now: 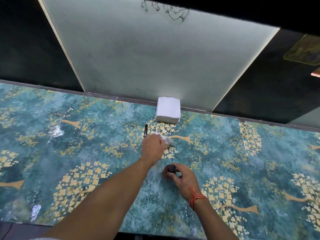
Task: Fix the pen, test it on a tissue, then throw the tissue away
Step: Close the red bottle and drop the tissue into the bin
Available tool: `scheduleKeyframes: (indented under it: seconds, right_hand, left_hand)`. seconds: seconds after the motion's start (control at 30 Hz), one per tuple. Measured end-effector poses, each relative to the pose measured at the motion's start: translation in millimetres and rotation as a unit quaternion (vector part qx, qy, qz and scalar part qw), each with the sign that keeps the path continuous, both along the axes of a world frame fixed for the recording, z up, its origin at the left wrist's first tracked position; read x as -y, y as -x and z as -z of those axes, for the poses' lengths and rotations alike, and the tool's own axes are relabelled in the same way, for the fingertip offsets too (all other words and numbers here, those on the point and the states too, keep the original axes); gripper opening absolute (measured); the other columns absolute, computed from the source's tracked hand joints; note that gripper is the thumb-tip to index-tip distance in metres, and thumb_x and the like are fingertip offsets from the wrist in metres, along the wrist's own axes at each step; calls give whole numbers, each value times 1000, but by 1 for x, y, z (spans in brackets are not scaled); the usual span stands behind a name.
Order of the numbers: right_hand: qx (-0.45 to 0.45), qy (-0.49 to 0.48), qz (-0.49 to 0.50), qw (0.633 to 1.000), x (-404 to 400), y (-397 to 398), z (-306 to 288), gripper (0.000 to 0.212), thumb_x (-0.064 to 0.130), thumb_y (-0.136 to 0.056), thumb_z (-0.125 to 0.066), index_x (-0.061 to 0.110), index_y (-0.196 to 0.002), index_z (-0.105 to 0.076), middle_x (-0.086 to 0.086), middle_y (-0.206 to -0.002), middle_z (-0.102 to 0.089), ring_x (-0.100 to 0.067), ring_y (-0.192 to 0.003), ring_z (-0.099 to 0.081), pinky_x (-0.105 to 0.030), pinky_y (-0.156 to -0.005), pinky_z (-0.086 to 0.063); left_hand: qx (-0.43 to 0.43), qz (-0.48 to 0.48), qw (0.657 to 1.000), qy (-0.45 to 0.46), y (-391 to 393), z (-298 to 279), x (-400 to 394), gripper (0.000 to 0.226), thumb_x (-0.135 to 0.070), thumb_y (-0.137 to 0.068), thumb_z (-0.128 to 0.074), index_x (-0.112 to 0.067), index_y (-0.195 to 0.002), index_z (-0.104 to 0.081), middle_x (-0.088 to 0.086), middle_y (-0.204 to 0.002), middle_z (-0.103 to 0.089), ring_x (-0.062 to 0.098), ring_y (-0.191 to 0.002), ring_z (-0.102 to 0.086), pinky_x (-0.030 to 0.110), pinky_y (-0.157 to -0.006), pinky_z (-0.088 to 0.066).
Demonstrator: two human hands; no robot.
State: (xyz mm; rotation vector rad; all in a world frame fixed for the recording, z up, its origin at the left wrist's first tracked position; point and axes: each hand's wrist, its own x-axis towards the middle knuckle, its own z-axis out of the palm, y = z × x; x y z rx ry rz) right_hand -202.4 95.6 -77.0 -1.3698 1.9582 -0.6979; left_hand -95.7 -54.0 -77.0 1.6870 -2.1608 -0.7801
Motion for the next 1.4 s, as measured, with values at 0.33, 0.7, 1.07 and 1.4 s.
scheduleKeyframes:
  seconds: [0.33, 0.7, 1.07, 1.4]
  right_hand:
    - [38, 34, 78, 996, 58, 4, -10, 21, 20, -82, -73, 21, -102, -69, 3, -97, -64, -18, -91, -62, -30, -85, -50]
    - [50, 47, 122, 990, 112, 16, -12, 14, 28, -83, -71, 23, -96, -71, 1, -99, -67, -16, -92, -63, -34, -83, -53]
    - [18, 44, 127, 991, 135, 16, -5, 8, 30, -85, -70, 27, -92, -69, 5, -94, -66, -14, -88, -62, -28, -76, -50]
    - [-6, 51, 123, 991, 143, 22, 5, 12, 32, -85, -68, 25, -94, -69, 1, -96, -67, -16, -89, -62, -34, -80, -53]
  left_hand:
    - [-107, -159, 968, -161, -58, 5, 33, 29, -32, -76, -65, -16, -59, -46, 2, -59, -49, 26, -61, -47, 30, -50, -28]
    - [123, -23, 985, -122, -55, 10, 48, 14, -21, -86, -54, -11, -77, -51, 12, -86, -65, 29, -72, -57, 31, -58, -42]
    - [58, -51, 991, -113, -42, 16, 55, 47, -48, -85, -61, -1, -80, -63, 15, -77, -68, 29, -64, -60, 27, -45, -31]
    - [72, 4, 988, -140, -19, 9, 44, 38, -21, -77, -65, -16, -51, -36, 1, -49, -39, 23, -49, -49, 24, -40, -25]
